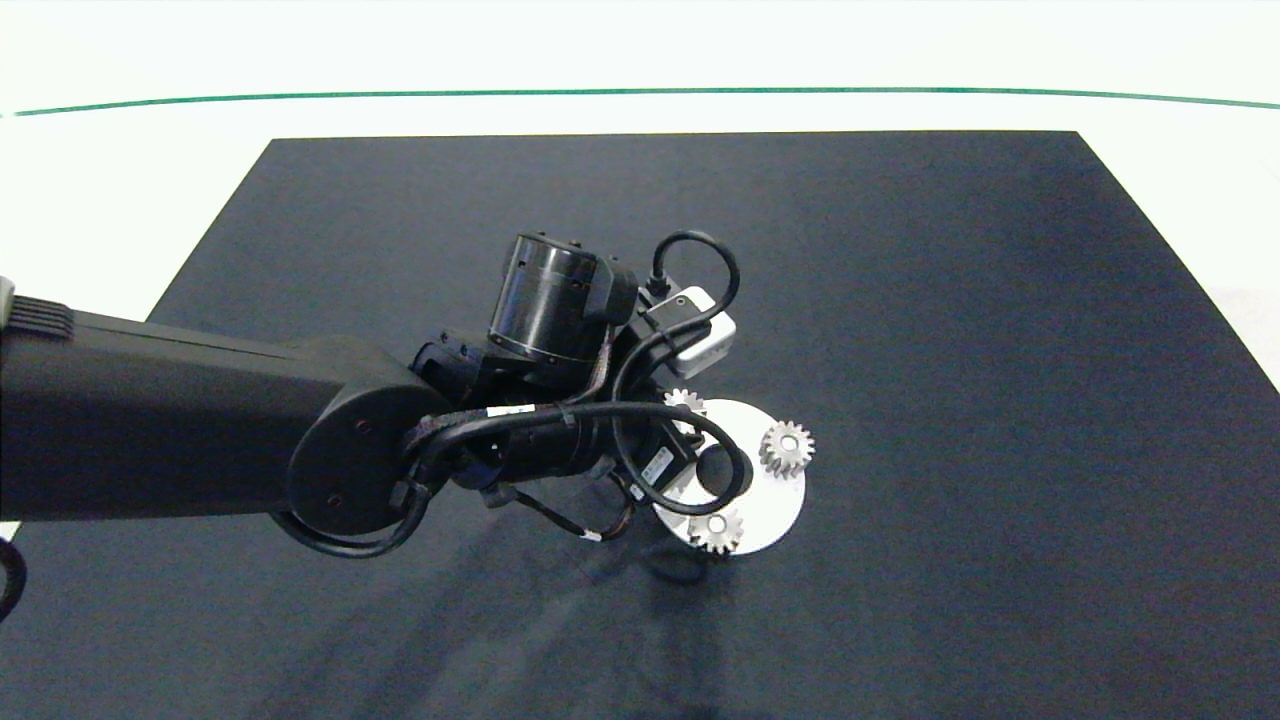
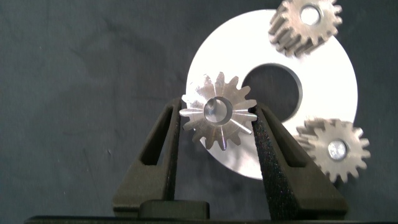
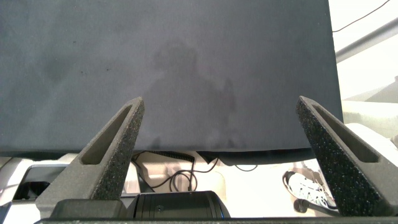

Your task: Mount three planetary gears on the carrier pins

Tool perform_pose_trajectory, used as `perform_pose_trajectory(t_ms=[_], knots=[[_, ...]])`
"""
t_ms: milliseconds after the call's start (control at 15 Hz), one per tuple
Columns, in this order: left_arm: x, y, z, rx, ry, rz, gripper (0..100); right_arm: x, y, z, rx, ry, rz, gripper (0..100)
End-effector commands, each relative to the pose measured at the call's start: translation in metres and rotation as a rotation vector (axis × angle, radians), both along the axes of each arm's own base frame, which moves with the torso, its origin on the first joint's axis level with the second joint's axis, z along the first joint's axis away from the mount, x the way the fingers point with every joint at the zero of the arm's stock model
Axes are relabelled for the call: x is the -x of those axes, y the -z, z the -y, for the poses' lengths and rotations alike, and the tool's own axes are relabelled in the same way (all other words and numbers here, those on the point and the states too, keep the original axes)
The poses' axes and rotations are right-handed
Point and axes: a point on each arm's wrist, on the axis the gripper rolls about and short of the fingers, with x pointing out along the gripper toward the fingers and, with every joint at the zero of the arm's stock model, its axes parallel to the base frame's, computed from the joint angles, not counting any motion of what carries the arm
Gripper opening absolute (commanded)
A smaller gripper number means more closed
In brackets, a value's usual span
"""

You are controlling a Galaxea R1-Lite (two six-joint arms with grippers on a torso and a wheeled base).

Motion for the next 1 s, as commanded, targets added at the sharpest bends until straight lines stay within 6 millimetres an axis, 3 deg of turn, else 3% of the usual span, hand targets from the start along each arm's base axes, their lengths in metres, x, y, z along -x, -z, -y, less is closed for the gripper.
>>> perform_pose_trajectory(t_ms=[67,1000], knots=[[-0.0023,-0.0017,0.0023,0.004,0.001,0.008,10,0.0000,0.0002,0.0000,0.002,0.000,-0.005,100],[-0.0042,0.0007,0.0050,0.025,-0.010,-0.011,10,0.0000,0.0002,0.0000,0.001,0.000,-0.005,100]])
